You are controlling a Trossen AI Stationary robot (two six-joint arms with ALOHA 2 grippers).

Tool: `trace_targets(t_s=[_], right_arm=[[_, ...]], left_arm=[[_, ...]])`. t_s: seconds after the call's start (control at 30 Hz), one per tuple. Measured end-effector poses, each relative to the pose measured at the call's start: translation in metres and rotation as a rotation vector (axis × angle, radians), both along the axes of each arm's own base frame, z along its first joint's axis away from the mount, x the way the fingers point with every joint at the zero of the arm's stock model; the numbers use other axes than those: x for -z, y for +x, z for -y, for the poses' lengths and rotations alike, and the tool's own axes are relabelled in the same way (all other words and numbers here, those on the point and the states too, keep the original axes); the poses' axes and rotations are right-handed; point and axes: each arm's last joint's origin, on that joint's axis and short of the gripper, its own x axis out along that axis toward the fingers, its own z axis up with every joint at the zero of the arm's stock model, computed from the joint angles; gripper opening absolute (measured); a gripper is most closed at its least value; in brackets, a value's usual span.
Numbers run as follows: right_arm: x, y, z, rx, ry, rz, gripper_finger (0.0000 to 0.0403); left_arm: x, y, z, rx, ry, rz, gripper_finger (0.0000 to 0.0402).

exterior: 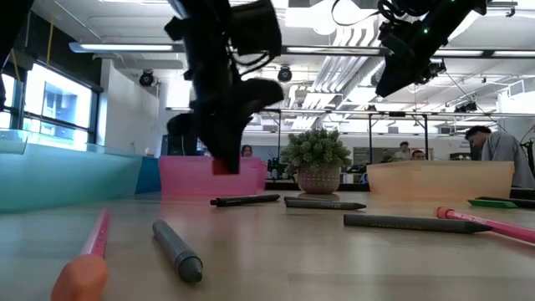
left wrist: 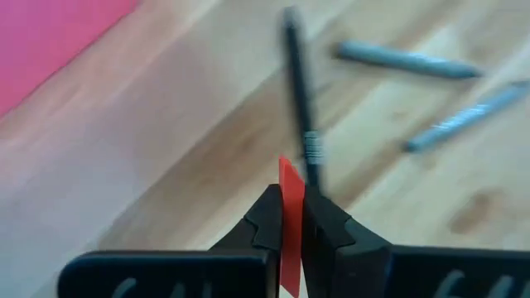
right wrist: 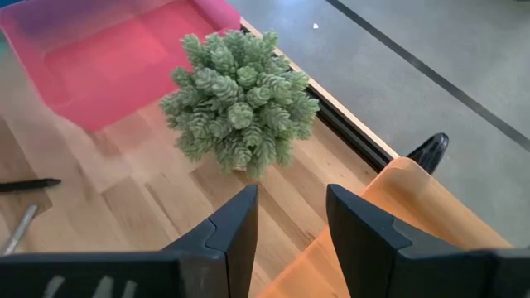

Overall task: Sort crayons/erasers/pens/pencils in bins
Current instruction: Put the orange eraser into the pink bin

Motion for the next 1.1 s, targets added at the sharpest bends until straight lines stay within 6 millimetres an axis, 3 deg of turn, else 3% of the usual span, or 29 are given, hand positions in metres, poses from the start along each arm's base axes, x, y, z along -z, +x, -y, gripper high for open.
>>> trace_targets(t_s=[0.13,0.33,0.6,0.83,1.1], right_arm=[[0.000,0.000,0.000,-0.013,-0.010,-0.010,0.0138],[0.000,0.000,0.000,-0.017,-0.013,-0.012,0.0138],[0.000,0.000,0.000,-0.013,-0.009,-0.005,0.0138],[0.000,0.000,0.000,0.058,0.056,0.052,0.0138],[0.000,0.001,-0.002,0.135,0.212,0.168,0.0138]], left_arm=[[-0.020,0.011,-0.010,0.032,0.040,0.063,0.0005],[-0.058,0.012,-0.046,0.047,0.145,0.151,0.0004],[-0.097,-0.032,-0.114,-0.007,0.333,0.117,0.0004],[-0.095,-0.062,-0.165,-0.016,0.332,0.059,0.0004],[-0.065,-0.076,-0.203,0.015,0.265,-0.011,0.0004]])
